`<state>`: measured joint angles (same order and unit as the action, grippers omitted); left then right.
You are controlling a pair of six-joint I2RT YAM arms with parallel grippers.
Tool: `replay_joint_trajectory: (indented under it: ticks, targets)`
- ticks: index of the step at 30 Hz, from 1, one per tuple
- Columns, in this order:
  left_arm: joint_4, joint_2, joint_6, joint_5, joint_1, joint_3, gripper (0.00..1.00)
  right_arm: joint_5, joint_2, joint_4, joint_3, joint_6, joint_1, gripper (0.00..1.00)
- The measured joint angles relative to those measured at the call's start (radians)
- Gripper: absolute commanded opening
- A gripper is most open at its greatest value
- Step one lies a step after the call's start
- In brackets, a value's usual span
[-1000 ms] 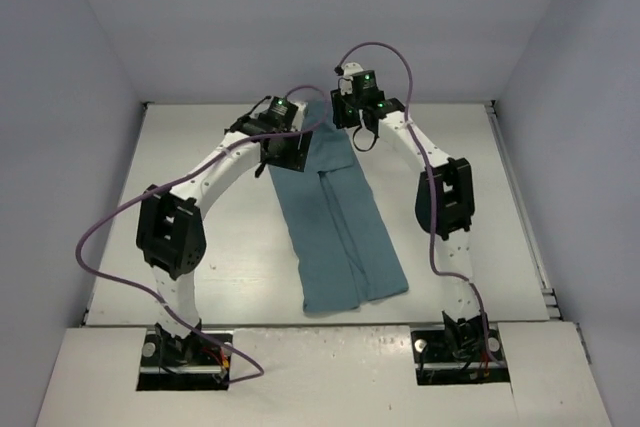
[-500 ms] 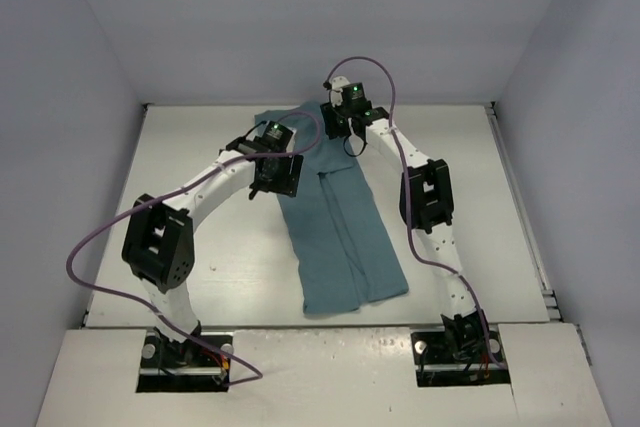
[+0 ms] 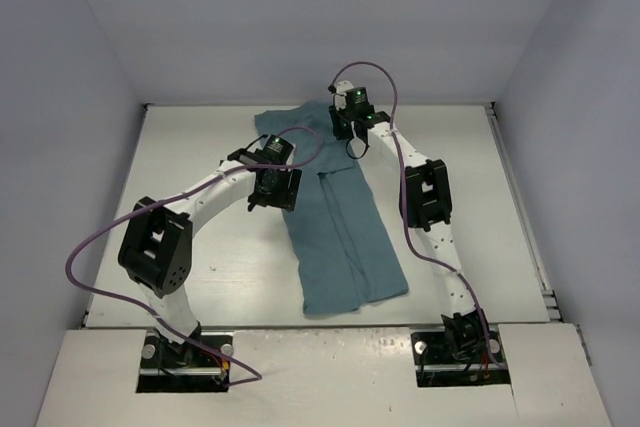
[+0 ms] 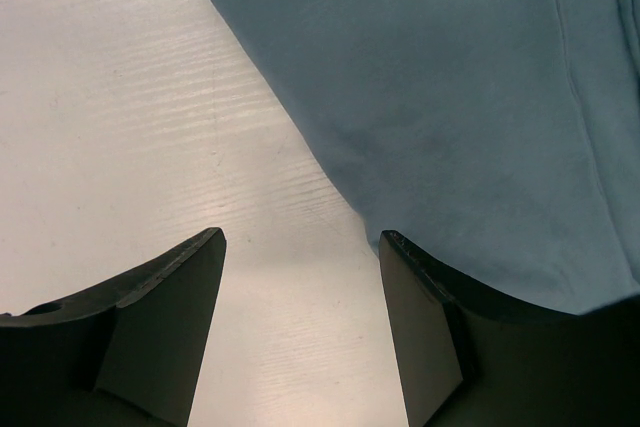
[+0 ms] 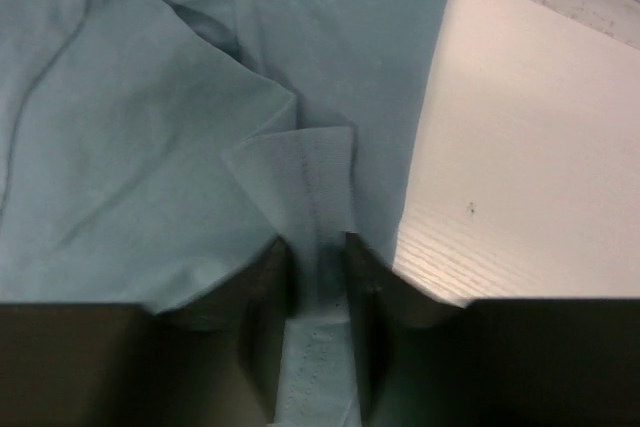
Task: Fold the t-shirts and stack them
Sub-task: Rotate the tshirt 90 degrees
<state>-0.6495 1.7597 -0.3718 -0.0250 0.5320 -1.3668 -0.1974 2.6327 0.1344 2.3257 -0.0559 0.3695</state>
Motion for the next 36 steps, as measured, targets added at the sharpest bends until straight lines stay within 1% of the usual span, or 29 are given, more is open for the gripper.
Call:
replay_joint_trajectory:
  ticks: [2, 5, 7, 9, 11, 13, 14, 16, 17, 21, 24, 27, 31, 36]
  targets:
    - [-0.001, -0.006, 0.000, 0.000, 0.000, 0.005, 0.60, 0.003, 0.000, -0.003, 0.000, -0.001, -0.002, 0.02]
    - [0.000, -0.013, 0.000, 0.000, 0.000, 0.006, 0.60, 0.021, 0.000, -0.011, 0.000, -0.010, -0.001, 0.02]
    - [0.000, -0.017, 0.000, 0.000, 0.000, 0.006, 0.60, 0.042, -0.001, -0.011, 0.000, -0.026, 0.006, 0.04]
    - [0.001, -0.018, 0.000, 0.000, 0.000, 0.007, 0.60, 0.067, -0.006, -0.011, -0.002, -0.042, 0.012, 0.09]
    - [0.002, -0.019, 0.000, 0.000, 0.000, 0.009, 0.60, 0.093, -0.015, -0.013, -0.007, -0.059, 0.020, 0.20]
    - [0.003, -0.019, 0.000, 0.000, 0.000, 0.011, 0.60, 0.110, -0.026, -0.016, -0.020, -0.077, 0.027, 0.28]
    - [0.003, -0.019, 0.000, 0.000, 0.000, 0.013, 0.60, 0.114, -0.032, -0.018, -0.028, -0.083, 0.031, 0.29]
    - [0.003, -0.019, 0.000, 0.000, 0.000, 0.016, 0.60, 0.115, -0.047, -0.019, -0.052, -0.088, 0.036, 0.34]
    - [0.003, -0.019, 0.000, 0.000, 0.000, 0.017, 0.60, 0.114, -0.054, -0.019, -0.063, -0.090, 0.038, 0.35]
    - [0.003, -0.019, 0.000, 0.000, 0.000, 0.021, 0.60, 0.095, -0.085, -0.021, -0.108, -0.073, 0.041, 0.35]
    - [0.003, -0.019, 0.000, 0.000, 0.000, 0.022, 0.60, 0.047, -0.100, -0.023, -0.118, -0.011, 0.023, 0.35]
    - [0.003, -0.019, 0.000, 0.005, 0.000, 0.023, 0.60, -0.032, -0.124, -0.043, -0.143, 0.078, -0.024, 0.35]
    - [0.004, -0.019, 0.000, 0.013, 0.000, 0.023, 0.60, -0.135, -0.149, -0.088, -0.161, 0.190, -0.115, 0.32]
    - [0.004, -0.019, 0.000, 0.018, 0.000, 0.023, 0.60, -0.201, -0.153, -0.130, -0.161, 0.278, -0.196, 0.29]
